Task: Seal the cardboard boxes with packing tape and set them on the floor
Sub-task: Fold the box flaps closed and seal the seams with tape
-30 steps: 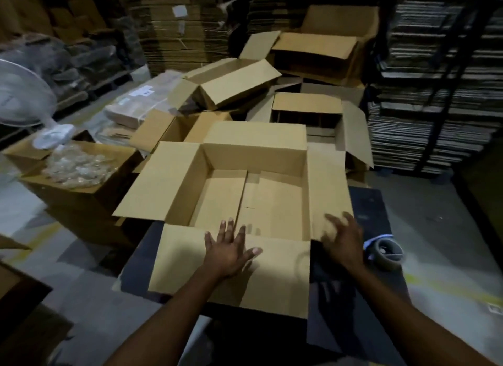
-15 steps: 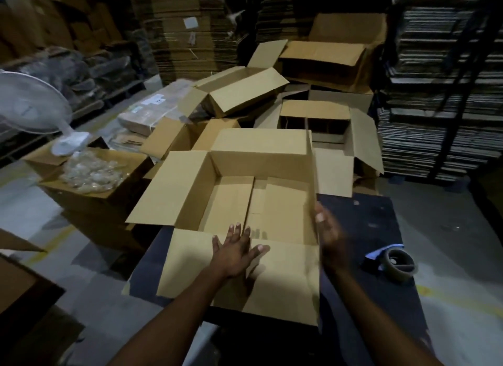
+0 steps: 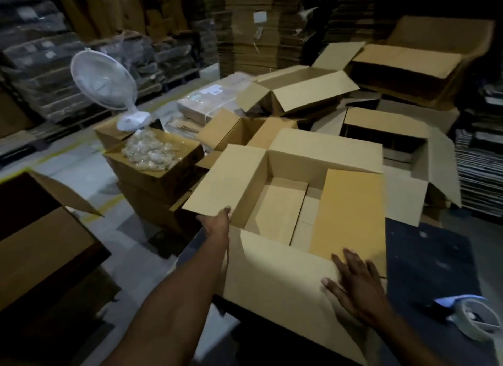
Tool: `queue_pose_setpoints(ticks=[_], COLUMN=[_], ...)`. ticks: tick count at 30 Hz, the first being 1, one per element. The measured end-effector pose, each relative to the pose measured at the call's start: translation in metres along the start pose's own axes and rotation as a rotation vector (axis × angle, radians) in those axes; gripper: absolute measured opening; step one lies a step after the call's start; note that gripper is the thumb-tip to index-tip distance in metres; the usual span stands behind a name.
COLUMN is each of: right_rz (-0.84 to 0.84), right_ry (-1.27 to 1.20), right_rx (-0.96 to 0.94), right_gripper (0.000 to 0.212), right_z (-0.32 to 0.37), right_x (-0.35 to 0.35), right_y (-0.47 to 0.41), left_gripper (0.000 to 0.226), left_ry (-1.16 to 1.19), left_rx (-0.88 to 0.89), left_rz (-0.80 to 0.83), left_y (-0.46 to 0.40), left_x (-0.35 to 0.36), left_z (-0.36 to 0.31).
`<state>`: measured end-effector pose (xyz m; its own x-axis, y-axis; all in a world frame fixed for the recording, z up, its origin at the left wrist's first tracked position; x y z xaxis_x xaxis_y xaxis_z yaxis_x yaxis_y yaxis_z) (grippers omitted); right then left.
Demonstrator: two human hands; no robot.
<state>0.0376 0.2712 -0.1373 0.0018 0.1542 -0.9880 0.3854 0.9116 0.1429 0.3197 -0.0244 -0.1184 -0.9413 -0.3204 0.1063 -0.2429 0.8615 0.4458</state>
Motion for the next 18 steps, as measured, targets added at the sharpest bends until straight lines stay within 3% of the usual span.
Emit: queue_pose_setpoints(ticks=[3, 6, 9, 12, 15, 18], right_rz=[0.036, 0.056, 0.01, -0.07, -0.046, 0.046], right_ry=[-0.007, 0.002, -0.03, 0.026, 0.108, 0.174], right_rx=[-0.028, -0.091, -0.188, -0.249, -0.308, -0.305], right_gripper=[0.101, 0.107, 0.12, 0.132, 0.135, 0.13], right_z=[-0.001, 0.001, 0.005, 0.013, 0.02, 0.021], right_x=[0.002, 0.003, 0.001, -0.003, 0.006, 0.014], right_y=[-0.002, 0.004, 0.019, 0.04, 0.061, 0.068], left_gripper=[0.082, 0.081, 0.065, 0.078, 0.086, 0.094], left_ry=[0.168, 0.118, -0.251, -0.729, -1.167, -1.368], left_rx=[0.017, 0.207, 0.49, 0.69, 0.712, 0.67], left_rz=[-0.033, 0.1, 0.324, 0.509, 0.683, 0.772], left_y=[0.005, 0.028, 0.063, 0.101, 0.124, 0.134], left_x=[0.008, 0.017, 0.027, 0.039, 0.043, 0.039], left_z=[-0.018, -0.032, -0.021, 0.01, 0.055, 0.074])
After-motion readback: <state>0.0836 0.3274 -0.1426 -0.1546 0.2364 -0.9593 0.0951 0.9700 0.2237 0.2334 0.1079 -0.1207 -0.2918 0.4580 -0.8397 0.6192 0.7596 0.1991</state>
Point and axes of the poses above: each hand's wrist, its own y-axis away from the middle knuckle, its own x-axis out of the palm, z = x × y, the point moved 7 cm from there along -y, towards the middle knuckle, and after that the axes turned 11 degrees about y, right-handed, at the moved point
